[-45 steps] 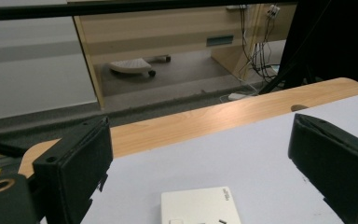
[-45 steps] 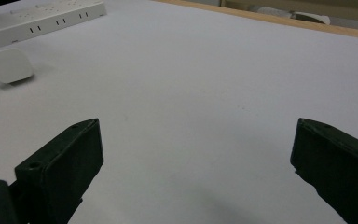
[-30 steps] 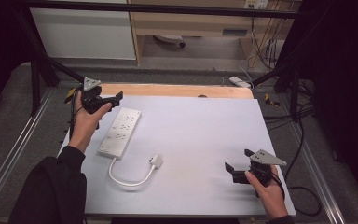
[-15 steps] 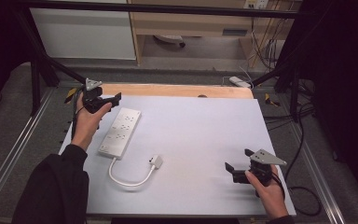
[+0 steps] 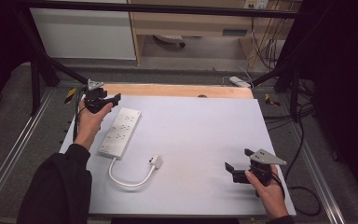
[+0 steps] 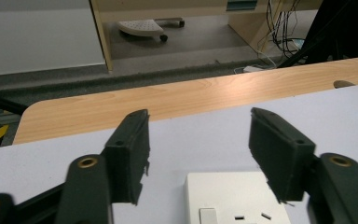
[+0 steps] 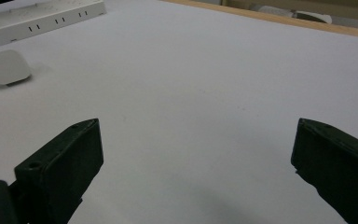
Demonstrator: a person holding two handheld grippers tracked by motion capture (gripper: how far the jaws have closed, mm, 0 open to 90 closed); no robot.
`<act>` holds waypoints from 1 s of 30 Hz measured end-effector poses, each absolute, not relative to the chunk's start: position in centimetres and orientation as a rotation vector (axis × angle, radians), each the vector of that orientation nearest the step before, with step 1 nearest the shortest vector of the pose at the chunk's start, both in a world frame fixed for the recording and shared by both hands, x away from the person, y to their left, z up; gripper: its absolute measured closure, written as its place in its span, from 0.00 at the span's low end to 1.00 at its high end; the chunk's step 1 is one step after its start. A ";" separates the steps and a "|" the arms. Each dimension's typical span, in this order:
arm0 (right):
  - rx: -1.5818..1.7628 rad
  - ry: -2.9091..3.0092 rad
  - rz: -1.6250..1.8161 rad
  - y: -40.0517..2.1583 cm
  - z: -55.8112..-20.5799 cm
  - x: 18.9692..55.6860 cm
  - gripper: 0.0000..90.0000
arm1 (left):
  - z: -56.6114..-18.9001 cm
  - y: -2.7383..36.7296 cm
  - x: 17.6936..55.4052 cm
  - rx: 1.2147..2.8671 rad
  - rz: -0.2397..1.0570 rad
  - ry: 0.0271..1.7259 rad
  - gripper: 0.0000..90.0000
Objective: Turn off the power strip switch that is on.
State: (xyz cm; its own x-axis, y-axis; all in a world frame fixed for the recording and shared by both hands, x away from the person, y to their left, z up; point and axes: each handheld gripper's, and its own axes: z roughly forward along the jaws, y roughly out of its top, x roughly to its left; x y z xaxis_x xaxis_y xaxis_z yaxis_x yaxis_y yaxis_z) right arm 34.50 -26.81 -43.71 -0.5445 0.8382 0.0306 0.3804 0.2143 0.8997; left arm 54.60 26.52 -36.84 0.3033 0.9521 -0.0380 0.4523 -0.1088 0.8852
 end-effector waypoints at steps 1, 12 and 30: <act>1.124 2.025 1.293 -26.8 -43.7 34.5 0.03 | -36.9 26.5 54.6 1.714 0.728 1.284 0.49; 1.117 2.027 1.295 -26.7 -43.7 34.6 0.03 | -37.8 26.0 55.1 1.740 0.682 1.303 0.78; 1.120 2.005 1.310 -27.2 -43.4 34.4 0.03 | -40.3 25.3 55.3 1.857 0.610 1.307 1.00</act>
